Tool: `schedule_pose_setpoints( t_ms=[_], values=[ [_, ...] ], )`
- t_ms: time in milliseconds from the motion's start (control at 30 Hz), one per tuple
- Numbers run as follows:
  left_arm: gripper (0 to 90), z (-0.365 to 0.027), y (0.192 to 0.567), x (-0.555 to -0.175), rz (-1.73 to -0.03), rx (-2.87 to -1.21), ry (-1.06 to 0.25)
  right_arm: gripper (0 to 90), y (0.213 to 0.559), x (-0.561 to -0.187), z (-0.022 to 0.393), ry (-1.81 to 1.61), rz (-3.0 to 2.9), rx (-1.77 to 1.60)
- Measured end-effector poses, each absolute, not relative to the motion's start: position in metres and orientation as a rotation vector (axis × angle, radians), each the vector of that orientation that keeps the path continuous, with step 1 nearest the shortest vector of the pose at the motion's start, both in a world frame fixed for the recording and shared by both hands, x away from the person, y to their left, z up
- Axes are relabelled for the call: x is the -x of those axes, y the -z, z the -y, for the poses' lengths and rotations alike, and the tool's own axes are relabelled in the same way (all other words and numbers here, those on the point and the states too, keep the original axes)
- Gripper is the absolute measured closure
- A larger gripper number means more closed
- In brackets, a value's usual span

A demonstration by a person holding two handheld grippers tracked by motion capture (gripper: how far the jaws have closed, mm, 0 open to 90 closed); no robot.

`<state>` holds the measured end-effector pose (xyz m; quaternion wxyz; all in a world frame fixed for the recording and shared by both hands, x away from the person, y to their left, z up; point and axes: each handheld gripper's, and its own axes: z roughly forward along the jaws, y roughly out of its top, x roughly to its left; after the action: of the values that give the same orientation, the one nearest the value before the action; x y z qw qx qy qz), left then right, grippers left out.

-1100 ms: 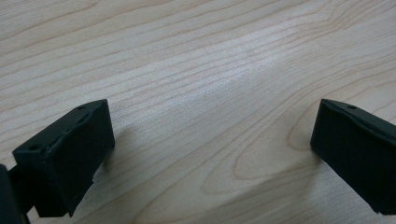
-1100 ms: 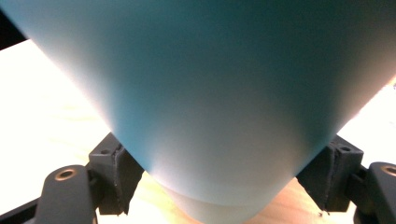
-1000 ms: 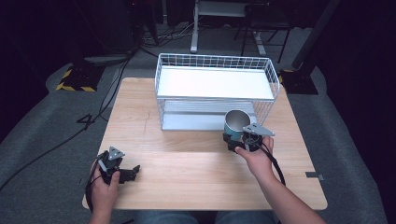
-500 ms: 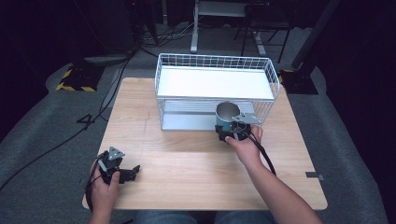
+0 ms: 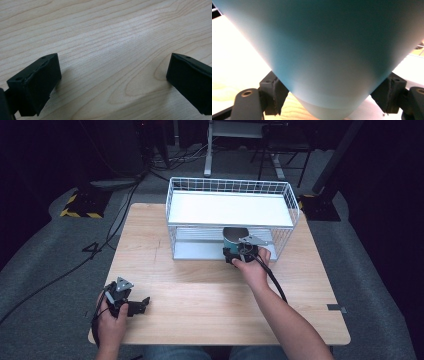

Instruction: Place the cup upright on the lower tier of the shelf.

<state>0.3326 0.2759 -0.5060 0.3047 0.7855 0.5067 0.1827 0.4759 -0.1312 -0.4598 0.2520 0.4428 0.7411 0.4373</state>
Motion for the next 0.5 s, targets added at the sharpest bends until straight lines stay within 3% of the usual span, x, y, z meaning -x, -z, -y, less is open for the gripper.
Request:
schedule_pose_setpoints(
  t_ms=[500],
  values=[
    [0.1, -0.275, 0.506, -0.334, -1.340, -2.081, -0.482, 24.4, 0.477, -0.500, 0.118, -1.173, -1.996, -1.248]
  ],
)
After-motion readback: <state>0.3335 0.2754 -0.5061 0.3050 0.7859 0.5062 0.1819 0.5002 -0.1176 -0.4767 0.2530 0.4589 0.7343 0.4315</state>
